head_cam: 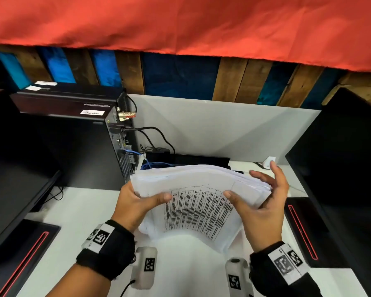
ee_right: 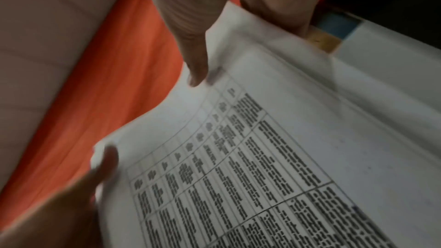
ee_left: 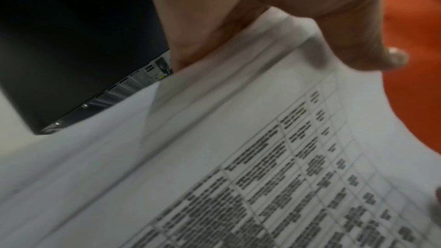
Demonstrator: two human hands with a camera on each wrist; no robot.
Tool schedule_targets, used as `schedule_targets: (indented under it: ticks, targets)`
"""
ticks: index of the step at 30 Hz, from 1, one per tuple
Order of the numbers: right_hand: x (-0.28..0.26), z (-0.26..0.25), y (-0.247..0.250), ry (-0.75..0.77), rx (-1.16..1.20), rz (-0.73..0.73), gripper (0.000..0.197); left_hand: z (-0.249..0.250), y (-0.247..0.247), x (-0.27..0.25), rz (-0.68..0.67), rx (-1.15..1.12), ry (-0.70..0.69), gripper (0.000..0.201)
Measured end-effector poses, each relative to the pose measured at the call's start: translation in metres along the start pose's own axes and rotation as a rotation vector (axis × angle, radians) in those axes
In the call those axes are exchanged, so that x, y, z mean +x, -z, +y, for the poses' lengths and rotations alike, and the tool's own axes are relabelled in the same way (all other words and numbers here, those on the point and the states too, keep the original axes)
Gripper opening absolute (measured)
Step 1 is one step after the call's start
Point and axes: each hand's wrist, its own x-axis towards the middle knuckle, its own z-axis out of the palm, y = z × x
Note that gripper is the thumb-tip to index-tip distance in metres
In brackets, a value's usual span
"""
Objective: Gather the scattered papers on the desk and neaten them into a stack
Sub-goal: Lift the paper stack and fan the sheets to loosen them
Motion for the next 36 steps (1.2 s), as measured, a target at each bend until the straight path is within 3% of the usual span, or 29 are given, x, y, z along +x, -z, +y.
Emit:
schedule_targets:
  ticks: [3, 6, 10, 14, 22, 25, 31, 36]
  targets:
    - [-0.011, 0.003, -0.005, 0.244, -0.269, -0.006, 0.072, 0.009, -0.012, -0.005, 0.130, -0.023, -0.104, 0.078]
    - [-0.017, 0.010, -0.007, 0.254, -0.352, 0.005, 0.043, 0.015, -0.024, -0.007, 0.245, 0.007, -0.161, 0.048]
    - [-0.020, 0.010, -0.007, 0.282, -0.386, 0.032, 0.036, 0.018, -0.027, -0.007, 0.301, 0.028, -0.170, 0.015]
    - [-0.024, 0.011, -0.007, 0.292, -0.371, 0.014, 0.033, 0.023, -0.029, -0.008, 0.320, 0.079, -0.197, 0.037]
    - [-0.023, 0.008, -0.008, 0.273, -0.292, 0.018, 0.033, 0.018, -0.030, -0.011, 0.332, 0.037, -0.182, 0.031]
    - [-0.025, 0.009, -0.005, 0.234, -0.231, 0.012, 0.039, 0.019, -0.032, -0.015, 0.289, 0.031, -0.209, 0.051]
    - [-0.025, 0.018, 0.000, 0.037, 0.071, 0.024, 0.083, 0.008, -0.023, -0.021, 0.132, -0.056, -0.203, 0.097]
    - [-0.024, 0.028, 0.004, 0.003, 0.153, -0.009, 0.068, 0.002, -0.021, -0.020, 0.040, -0.102, -0.162, 0.095]
